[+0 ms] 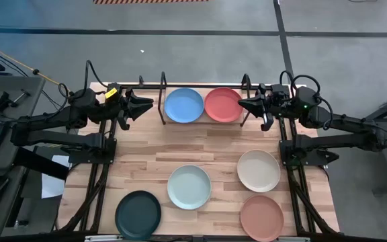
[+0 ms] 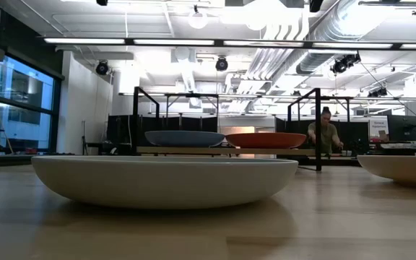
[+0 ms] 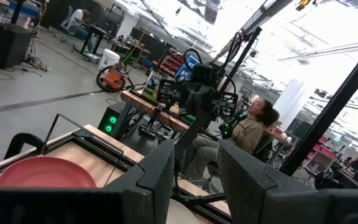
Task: Place and stack plates onto a shelf
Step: Stack the black plate on the blue plate on the shelf
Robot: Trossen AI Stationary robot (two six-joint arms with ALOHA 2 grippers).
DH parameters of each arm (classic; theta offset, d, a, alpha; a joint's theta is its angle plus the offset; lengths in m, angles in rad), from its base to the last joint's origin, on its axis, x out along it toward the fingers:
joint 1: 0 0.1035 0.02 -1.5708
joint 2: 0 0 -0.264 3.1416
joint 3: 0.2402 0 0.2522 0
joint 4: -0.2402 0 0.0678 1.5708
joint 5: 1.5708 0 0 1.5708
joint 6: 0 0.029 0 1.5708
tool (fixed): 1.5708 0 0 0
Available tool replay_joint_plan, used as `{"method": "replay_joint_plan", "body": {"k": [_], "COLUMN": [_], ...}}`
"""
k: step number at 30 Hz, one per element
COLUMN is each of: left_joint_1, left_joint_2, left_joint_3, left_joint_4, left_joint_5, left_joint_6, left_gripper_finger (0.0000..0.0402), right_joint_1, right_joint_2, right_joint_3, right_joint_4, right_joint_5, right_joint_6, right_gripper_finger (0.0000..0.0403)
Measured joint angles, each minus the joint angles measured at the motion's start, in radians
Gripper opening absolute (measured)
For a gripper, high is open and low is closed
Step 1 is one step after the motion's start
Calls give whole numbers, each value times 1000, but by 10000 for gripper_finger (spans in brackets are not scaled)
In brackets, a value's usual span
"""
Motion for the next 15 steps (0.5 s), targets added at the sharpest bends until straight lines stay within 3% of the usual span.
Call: {"method": "replay_joint_plan", "body": {"k": [15], "left_joint_1": [0], "left_joint_2": [0], "left_joint_3": [0], "left_joint_4": [0], "left_joint_5": [0], "left_joint_6": [26], "left_gripper_finger": [113], "right_joint_1": [0], "right_joint_2": [0], "right_joint_3": [0], "right_joint_4": [0], "right_joint_5": [-5], "right_joint_6": [1], "right_gripper_finger": [0]}}
